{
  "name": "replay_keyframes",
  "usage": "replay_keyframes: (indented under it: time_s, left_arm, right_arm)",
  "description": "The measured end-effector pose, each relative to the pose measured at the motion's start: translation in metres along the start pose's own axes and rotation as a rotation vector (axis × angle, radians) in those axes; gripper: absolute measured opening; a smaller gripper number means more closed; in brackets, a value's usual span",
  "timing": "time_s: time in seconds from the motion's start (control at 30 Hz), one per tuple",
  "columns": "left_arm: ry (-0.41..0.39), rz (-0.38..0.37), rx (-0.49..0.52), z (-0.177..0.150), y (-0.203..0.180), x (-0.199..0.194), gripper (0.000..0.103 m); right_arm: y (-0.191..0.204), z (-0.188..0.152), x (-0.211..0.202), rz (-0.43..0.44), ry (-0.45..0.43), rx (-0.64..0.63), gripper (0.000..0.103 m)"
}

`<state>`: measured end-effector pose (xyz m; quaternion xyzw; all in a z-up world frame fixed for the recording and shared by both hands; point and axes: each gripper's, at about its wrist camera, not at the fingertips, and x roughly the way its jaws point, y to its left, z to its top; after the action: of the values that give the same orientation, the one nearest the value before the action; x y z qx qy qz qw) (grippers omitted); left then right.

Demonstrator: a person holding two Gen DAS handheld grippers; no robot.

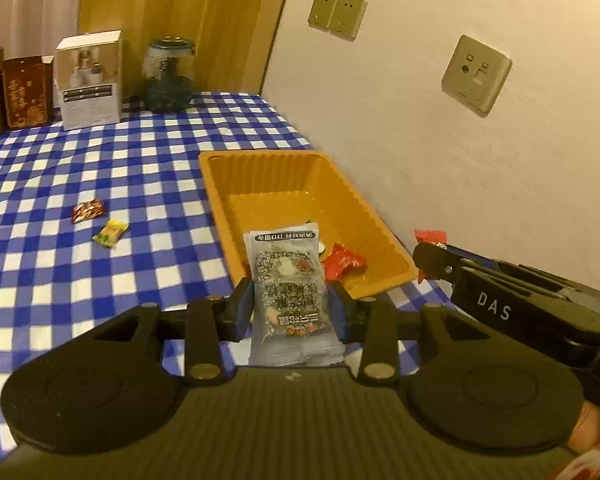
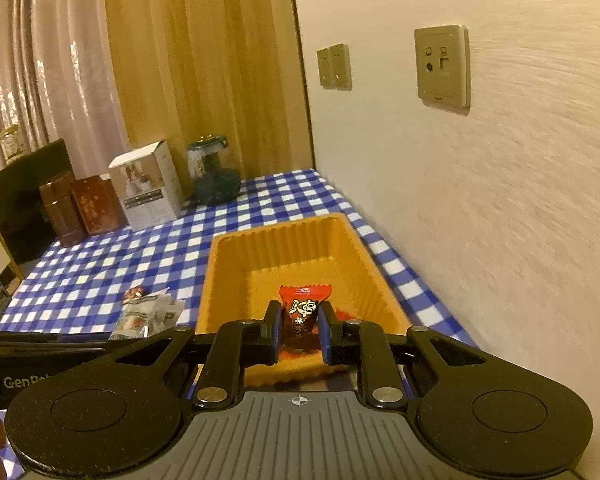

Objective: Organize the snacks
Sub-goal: 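Carry the cookie packet and red candy into the orange tray while both tools open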

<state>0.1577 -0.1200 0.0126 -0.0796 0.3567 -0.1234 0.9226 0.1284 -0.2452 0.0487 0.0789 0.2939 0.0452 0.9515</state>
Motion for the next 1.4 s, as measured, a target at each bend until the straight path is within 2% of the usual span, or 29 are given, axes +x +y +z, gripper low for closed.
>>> replay_keyframes:
  time_s: [0.6,0.97,1.17,1.4]
  left_arm:
    - [0.027,-0.003,0.026,0.039,-0.009,0.080,0.036]
    - [0.044,-0.011,0.038,0.047,-0.006,0.115,0.036]
    - [0.020,-0.006,0.046,0.049,-0.001,0.125,0.041]
    - [0.000,0.008,0.001,0.043,0.018,0.107,0.043]
  right_arm:
    - [-0.023,0.026,0.071,0.008,0.033,-0.027,0.020]
    - [-0.036,0.030,0.099,-0.006,0.060,-0.012,0.020]
    - [-0.040,0.031,0.109,-0.011,0.071,0.000,0.020]
    - [-0.041,0.028,0.107,-0.007,0.079,0.014,0.020]
